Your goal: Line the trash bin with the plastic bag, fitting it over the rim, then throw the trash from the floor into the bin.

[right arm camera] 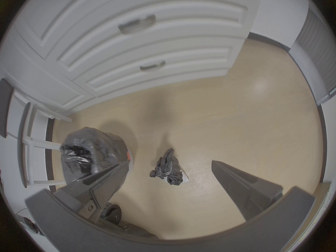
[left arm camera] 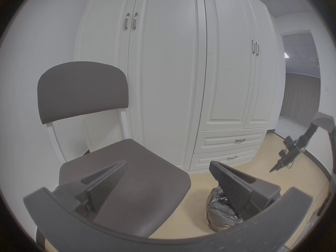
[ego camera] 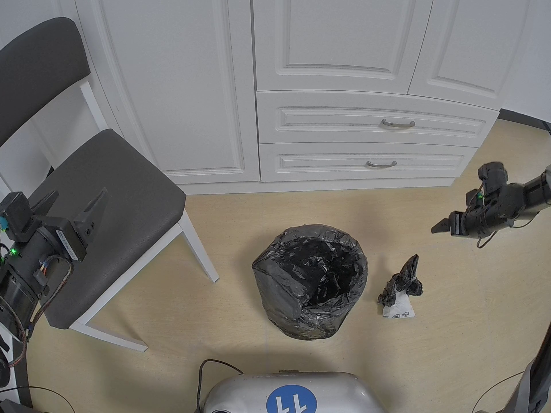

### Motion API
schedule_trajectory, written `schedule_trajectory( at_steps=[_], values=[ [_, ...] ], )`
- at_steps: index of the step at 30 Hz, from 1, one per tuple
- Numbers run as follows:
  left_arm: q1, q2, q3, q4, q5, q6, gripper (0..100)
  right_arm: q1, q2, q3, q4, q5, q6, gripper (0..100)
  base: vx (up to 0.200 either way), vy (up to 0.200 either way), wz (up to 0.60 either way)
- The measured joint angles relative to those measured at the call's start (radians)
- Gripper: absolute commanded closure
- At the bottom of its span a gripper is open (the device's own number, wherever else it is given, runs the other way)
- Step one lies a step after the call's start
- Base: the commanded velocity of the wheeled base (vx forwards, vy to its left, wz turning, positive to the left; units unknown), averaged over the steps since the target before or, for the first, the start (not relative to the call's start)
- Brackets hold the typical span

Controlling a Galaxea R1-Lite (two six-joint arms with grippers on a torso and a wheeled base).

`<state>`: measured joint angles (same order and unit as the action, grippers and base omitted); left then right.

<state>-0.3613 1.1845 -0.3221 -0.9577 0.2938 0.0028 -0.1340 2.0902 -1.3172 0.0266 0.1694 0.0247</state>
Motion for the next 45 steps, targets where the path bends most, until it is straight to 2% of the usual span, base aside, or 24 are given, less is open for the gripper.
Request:
schedule_trajectory(
  at_steps=[8, 12, 16, 18, 21, 23, 27, 28, 33, 40, 45],
  values=[
    [0.004, -0.016, 0.002, 0.002, 0.0, 0.007, 0, 0.002, 0.294, -0.124, -0.037, 0.017, 0.004, 0, 0.0, 0.0, 0.0],
    [0.005, -0.019, -0.001, 0.001, -0.002, 0.007, 0, 0.029, 0.41, -0.21, -0.044, 0.023, 0.013, 0, 0.0, 0.0, 0.0],
    [0.005, -0.022, -0.004, 0.0, -0.004, 0.008, 0, 0.064, 0.496, -0.3, -0.049, 0.02, 0.059, 0, 0.0, 0.0, 0.0],
    [0.005, -0.023, -0.006, 0.0, -0.006, 0.007, 0, 0.077, 0.538, -0.346, -0.05, -0.003, 0.079, 0, 0.0, 0.0, 0.0],
    [0.005, -0.022, -0.007, -0.002, -0.007, 0.007, 0, 0.093, 0.609, -0.426, -0.052, -0.102, 0.094, 0, 0.0, 0.0, 0.0],
    [0.005, -0.022, -0.007, -0.003, -0.008, 0.007, 0, 0.1, 0.646, -0.465, -0.05, -0.142, 0.1, 0, 0.0, 0.0, 0.0],
    [0.004, -0.018, -0.007, -0.006, -0.008, 0.007, 0, 0.111, 0.708, -0.518, -0.05, -0.162, 0.117, 0, 0.0, 0.0, 0.0],
    [0.004, -0.017, -0.007, -0.008, -0.008, 0.006, 0, 0.113, 0.718, -0.524, -0.052, -0.162, 0.12, 100, 0.0, 0.0, 0.0],
    [0.004, -0.014, -0.006, -0.009, -0.008, 0.004, 0, 0.116, 0.745, -0.529, -0.073, -0.161, 0.122, 100, 0.0, 0.0, 0.0],
    [0.004, -0.013, -0.002, -0.011, -0.008, 0.004, 0, 0.115, 0.74, -0.464, -0.186, -0.166, 0.131, 100, 0.0, 0.0, 0.0],
    [0.003, -0.013, -0.001, -0.011, -0.008, 0.005, 0, 0.102, 0.672, -0.331, -0.251, -0.119, 0.129, 100, 0.0, 0.0, 0.0]
  ],
)
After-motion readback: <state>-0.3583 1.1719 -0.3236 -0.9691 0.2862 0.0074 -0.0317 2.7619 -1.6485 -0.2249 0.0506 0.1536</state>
